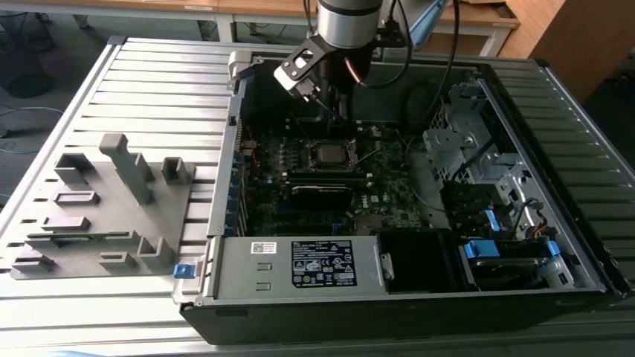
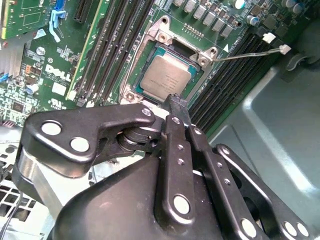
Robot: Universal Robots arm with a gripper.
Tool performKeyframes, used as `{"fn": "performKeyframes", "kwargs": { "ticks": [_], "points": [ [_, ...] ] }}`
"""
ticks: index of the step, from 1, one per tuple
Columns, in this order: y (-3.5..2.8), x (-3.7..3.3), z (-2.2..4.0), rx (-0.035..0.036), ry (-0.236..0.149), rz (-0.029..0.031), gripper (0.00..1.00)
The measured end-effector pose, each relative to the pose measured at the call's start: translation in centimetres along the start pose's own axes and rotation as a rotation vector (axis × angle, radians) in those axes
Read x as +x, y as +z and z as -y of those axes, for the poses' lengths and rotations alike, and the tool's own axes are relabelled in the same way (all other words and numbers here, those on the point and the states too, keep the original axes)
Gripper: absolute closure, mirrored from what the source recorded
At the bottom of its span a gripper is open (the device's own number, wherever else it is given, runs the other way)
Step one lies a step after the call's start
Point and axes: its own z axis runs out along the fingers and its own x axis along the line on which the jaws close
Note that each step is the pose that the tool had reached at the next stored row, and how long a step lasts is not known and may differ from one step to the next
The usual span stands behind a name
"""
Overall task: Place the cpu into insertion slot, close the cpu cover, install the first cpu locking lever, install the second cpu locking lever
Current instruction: 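Close the cpu cover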
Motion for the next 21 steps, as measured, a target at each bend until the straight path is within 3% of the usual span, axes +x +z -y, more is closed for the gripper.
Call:
{"fn": "performKeyframes", "kwargs": {
  "ticks": [8, 15, 21],
  "points": [
    [-1.00, 0.03, -0.05, 0.0000, 0.000, 0.0000, 0.89],
    [-1.04, 0.03, -0.15, 0.0001, 0.000, 0.0001, 0.89],
    [-0.99, 0.04, -1.00, 0.0000, 0.000, -0.0001, 0.89]
  ]
}}
